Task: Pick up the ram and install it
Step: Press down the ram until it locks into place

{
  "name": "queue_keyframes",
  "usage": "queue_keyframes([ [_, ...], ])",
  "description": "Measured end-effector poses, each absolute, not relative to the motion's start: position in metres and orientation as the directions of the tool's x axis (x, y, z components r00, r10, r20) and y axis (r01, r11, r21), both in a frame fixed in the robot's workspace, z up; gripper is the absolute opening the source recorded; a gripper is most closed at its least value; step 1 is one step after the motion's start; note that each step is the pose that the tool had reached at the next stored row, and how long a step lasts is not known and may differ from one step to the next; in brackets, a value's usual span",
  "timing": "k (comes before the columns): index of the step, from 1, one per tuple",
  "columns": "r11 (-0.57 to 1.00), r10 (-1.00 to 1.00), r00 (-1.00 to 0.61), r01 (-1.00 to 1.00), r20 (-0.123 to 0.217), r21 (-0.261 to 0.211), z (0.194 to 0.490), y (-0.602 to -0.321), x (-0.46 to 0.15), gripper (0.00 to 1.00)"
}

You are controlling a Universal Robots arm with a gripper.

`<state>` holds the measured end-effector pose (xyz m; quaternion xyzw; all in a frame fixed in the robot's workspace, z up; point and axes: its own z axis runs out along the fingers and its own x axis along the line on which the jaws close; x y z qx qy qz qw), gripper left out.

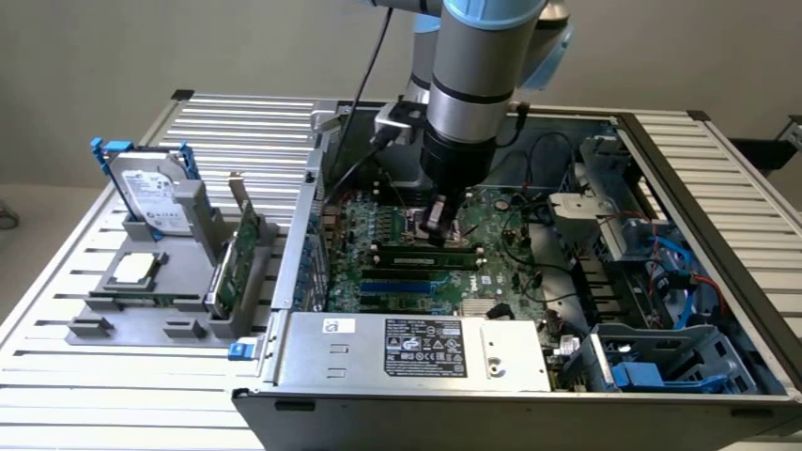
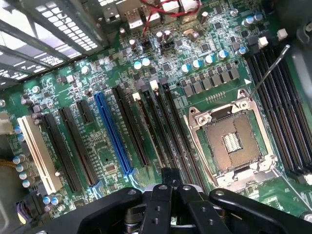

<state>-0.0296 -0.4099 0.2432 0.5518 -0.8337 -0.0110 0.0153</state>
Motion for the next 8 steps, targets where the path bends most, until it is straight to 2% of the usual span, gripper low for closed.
queue_keyframes([
  [8, 0.511, -0.859, -0.511, -0.859, 0.013, 0.035, 0.2431, -0.4099, -0.0296, 0.11],
])
